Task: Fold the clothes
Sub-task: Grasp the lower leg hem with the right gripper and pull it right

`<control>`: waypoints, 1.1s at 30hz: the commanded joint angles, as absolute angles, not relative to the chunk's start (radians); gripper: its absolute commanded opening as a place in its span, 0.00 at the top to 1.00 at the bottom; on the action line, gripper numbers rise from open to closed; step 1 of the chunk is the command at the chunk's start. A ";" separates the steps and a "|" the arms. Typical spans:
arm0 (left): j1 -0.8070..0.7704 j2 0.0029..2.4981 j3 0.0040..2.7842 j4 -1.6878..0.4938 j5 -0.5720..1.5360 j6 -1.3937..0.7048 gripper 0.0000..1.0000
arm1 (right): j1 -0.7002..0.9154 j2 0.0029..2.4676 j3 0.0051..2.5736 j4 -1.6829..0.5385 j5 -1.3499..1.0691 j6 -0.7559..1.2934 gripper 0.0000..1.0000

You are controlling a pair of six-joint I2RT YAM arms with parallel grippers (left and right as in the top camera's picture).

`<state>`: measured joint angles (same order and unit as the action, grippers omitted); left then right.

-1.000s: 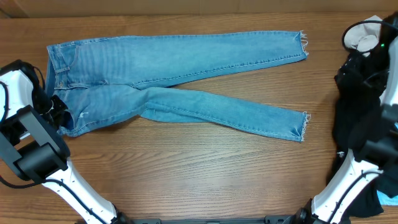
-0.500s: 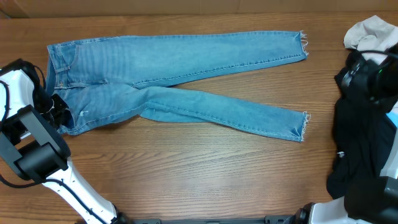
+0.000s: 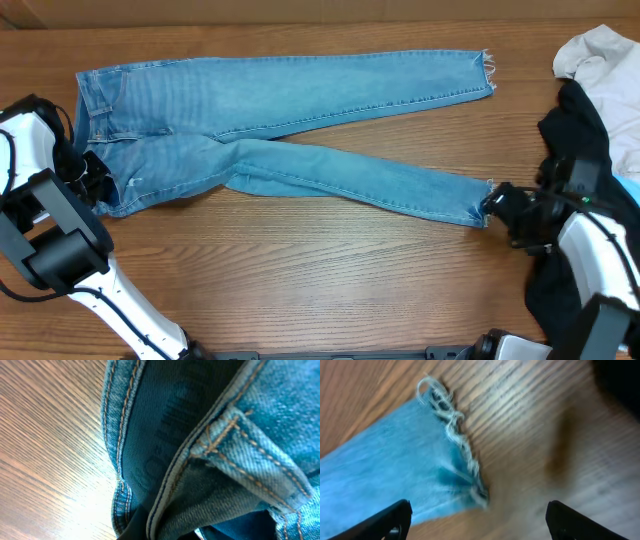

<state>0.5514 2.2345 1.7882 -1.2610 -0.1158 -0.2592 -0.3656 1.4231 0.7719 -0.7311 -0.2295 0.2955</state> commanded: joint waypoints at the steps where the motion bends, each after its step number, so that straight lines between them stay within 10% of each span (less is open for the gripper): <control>1: 0.547 2.199 1.785 -1.256 -0.110 -0.258 0.94 | -0.364 1.467 0.700 -0.630 -0.268 0.311 0.11; 20: 0.547 2.199 1.785 -1.252 -0.111 -0.258 0.94 | -0.208 1.630 0.673 -0.573 -0.263 0.311 0.47; 27: 0.547 2.199 1.785 -1.252 -0.110 -0.258 0.93 | -0.191 1.630 0.673 -0.553 -0.258 0.316 0.94; 33: 0.547 2.199 1.785 -1.253 -0.110 -0.257 0.96 | -0.192 1.610 0.731 -0.610 -0.220 0.319 0.96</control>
<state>0.5514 2.2345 1.7882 -1.2598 -0.1158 -0.2592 -0.2012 1.5860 0.7219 -0.5549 -0.2775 0.3149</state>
